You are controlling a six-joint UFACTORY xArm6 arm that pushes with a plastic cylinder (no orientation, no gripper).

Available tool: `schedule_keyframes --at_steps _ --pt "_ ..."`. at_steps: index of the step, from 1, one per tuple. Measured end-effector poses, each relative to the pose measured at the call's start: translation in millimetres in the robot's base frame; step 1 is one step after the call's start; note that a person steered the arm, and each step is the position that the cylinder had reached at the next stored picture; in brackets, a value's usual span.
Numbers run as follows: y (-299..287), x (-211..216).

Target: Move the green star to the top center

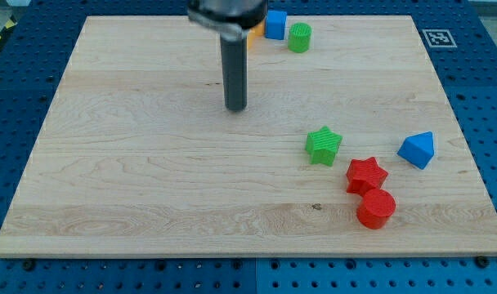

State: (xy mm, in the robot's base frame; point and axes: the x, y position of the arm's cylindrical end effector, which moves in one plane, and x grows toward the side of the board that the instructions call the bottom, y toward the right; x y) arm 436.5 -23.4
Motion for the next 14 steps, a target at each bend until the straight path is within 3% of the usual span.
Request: schedule_keyframes --at_steps 1,2,4,6,9,12,14 --pt "4 74" --pt "46 101" --pt "135 80" --pt "127 69" --pt "95 9" --pt "146 3" --pt "147 -31"
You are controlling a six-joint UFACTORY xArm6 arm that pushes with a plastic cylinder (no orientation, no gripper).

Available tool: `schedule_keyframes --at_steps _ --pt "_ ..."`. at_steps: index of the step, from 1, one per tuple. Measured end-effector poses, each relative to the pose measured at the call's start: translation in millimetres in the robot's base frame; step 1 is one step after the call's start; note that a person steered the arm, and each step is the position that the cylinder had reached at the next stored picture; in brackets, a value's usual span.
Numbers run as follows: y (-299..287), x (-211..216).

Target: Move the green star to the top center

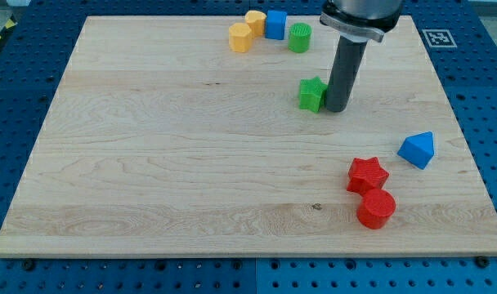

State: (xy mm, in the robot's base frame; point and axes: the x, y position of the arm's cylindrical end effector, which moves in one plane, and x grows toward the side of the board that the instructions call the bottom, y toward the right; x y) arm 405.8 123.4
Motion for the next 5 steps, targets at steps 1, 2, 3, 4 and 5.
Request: schedule_keyframes --at_steps 1,2,3,4,5 --pt "0 8" --pt "-18 10" --pt "-33 -14" --pt "-53 -45" --pt "-81 -55"
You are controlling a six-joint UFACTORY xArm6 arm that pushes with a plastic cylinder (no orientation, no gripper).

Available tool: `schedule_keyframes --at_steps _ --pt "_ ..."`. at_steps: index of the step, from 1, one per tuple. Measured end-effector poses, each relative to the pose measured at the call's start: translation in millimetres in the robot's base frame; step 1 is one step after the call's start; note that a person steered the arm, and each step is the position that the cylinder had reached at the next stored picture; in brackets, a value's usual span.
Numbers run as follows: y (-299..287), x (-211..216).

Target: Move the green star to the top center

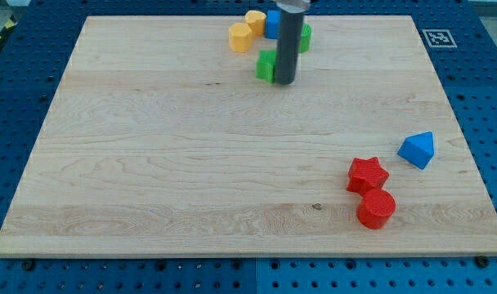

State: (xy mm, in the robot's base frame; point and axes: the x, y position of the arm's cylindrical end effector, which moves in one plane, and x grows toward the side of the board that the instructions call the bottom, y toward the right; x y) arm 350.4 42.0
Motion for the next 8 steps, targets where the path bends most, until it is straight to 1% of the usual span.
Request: schedule_keyframes --at_steps 1,2,3,5,6,7,8 --pt "-33 25" --pt "-67 24" --pt "-72 9" --pt "-21 -28" --pt "-17 -29" --pt "-26 0" --pt "-3 5"
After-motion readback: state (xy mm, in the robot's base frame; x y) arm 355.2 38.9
